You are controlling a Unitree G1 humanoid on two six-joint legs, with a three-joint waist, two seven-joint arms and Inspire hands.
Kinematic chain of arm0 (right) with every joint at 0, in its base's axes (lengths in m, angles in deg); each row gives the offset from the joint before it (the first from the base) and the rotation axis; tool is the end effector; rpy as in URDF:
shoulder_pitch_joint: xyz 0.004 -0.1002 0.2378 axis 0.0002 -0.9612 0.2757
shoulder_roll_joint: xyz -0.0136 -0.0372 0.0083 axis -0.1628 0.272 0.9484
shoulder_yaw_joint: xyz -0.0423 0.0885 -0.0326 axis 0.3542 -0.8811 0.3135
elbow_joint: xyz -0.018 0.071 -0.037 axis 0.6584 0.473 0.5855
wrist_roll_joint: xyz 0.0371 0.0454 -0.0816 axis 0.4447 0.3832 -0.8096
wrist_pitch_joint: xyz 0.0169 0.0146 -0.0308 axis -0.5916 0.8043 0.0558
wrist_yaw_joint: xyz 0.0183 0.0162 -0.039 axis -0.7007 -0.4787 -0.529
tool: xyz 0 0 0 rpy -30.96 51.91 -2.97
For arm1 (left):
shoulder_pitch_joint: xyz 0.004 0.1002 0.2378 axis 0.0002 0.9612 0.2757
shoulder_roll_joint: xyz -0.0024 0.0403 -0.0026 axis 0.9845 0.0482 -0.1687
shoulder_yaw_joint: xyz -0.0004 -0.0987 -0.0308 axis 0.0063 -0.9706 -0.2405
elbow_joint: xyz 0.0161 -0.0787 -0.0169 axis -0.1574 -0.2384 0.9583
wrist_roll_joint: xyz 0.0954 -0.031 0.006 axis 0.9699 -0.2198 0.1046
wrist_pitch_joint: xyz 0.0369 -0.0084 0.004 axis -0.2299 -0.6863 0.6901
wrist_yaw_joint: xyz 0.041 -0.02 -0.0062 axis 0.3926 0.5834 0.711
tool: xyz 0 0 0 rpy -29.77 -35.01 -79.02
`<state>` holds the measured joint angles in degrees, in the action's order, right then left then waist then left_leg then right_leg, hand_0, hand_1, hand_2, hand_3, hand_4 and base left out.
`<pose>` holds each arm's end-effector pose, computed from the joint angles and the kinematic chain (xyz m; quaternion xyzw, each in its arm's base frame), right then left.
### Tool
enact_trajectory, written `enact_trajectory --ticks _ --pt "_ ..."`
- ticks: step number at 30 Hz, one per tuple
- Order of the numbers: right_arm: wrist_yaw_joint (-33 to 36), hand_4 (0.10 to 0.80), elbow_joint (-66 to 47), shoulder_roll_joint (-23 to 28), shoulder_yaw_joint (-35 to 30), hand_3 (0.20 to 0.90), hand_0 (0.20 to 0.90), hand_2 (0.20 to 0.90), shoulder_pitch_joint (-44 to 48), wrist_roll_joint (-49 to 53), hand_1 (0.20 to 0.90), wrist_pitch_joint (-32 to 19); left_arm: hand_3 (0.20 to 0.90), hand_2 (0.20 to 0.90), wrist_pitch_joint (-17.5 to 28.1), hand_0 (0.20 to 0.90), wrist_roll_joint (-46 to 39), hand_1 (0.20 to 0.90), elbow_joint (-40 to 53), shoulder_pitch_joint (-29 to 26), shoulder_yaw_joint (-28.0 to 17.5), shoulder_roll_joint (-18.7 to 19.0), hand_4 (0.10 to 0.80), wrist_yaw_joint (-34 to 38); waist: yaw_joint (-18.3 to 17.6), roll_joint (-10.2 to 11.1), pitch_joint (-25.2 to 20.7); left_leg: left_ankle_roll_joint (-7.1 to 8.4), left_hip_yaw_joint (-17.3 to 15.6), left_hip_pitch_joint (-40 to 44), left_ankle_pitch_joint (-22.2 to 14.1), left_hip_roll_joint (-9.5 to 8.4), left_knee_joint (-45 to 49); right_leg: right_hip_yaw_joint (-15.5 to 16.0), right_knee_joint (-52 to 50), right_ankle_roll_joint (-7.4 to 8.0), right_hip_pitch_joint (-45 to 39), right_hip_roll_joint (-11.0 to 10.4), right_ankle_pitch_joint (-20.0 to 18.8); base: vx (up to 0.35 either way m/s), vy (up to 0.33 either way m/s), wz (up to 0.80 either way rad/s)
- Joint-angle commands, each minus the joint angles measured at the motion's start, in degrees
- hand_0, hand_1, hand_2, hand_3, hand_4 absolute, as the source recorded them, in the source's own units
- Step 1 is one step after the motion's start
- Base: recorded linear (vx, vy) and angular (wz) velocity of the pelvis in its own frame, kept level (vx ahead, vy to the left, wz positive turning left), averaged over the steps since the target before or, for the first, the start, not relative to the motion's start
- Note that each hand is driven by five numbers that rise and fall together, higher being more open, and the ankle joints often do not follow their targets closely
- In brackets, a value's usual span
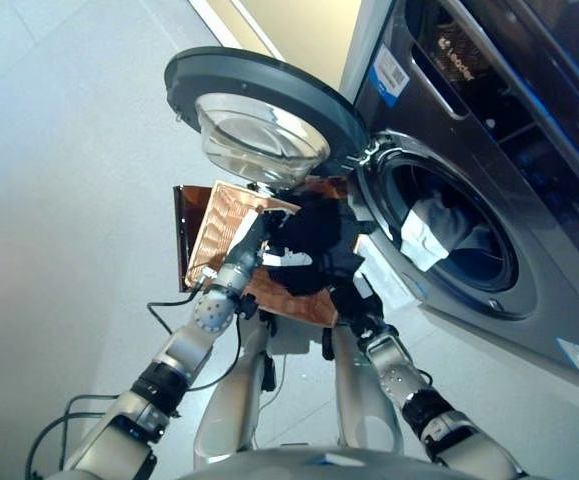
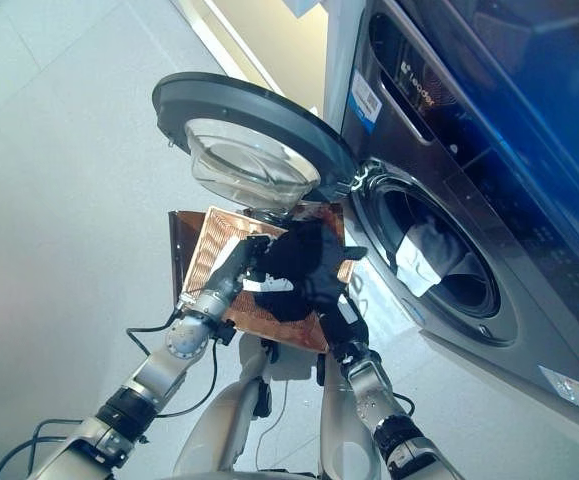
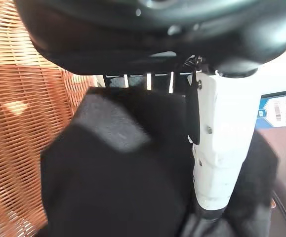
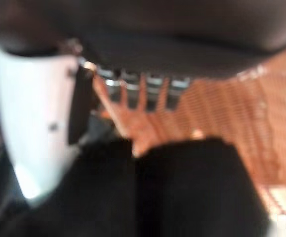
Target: Pick up the clothes and place them into the washing machine
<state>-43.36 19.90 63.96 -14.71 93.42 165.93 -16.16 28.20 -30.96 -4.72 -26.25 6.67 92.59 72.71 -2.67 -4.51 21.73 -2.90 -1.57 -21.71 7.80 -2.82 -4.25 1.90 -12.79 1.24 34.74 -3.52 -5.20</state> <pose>0.2070 -0.1602 -0.0489 0.4576 0.1536 0.0122 0.8757 0.2402 0.1192 0.0424 0.1766 -0.0575 -0.1683 0.9681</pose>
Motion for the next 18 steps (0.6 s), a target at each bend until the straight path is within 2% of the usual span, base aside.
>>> enact_trajectory --ticks 1,18 --pt "-4.70 0.800 -7.16 -3.10 3.60 0.900 0.900 0.900 -4.09 0.93 0.900 0.56 0.900 0.900 4.59 0.900 0.23 0.900 2.20 -1.54 0.16 -2.58 0.800 0.49 0.48 0.56 -4.14 2.91 1.51 -0.31 -4.23 -1.43 -0.75 -0.30 -1.88 1.05 4.00 1.81 2.30 0.000 0.000 0.00" --pt "-5.04 0.800 -7.19 -3.44 4.19 0.900 0.900 0.900 -3.00 1.71 0.900 0.24 0.900 0.900 4.50 0.900 -0.67 0.900 2.73 -0.25 -0.52 -2.25 0.800 0.90 0.77 0.12 -4.74 2.80 1.50 -0.56 -4.32 -1.62 -0.75 -0.42 -1.86 1.14 4.27 1.71 2.28 0.000 0.001 0.00"
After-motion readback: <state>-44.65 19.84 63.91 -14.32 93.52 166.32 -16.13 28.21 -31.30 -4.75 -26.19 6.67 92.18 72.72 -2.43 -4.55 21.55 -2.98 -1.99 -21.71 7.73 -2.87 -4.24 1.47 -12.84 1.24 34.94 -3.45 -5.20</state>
